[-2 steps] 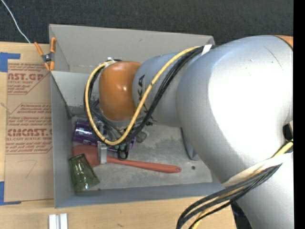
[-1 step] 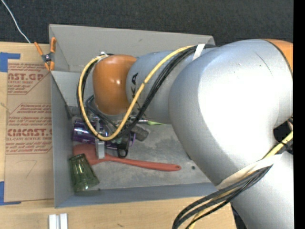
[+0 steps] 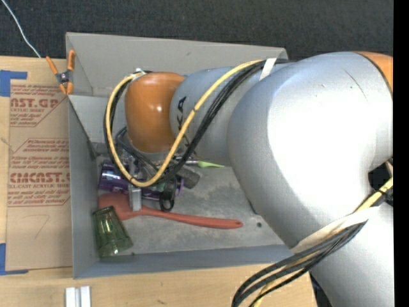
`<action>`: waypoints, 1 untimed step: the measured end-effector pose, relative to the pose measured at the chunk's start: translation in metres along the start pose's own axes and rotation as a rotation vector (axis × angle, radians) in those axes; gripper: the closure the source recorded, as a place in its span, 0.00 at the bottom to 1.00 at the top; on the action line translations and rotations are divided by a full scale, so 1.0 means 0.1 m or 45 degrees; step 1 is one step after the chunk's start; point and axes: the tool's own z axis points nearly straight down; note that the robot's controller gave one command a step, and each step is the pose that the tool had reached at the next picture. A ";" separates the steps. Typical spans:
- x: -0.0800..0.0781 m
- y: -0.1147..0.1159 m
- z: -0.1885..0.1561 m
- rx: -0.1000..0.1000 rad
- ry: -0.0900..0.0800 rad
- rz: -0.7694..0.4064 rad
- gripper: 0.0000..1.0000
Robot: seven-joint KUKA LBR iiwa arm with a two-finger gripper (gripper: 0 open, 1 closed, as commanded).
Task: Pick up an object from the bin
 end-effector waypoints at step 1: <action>0.00 0.00 0.00 -0.001 0.001 0.000 1.00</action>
Offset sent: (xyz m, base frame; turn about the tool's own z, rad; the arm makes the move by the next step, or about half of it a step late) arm 0.0000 0.0000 0.0000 0.0000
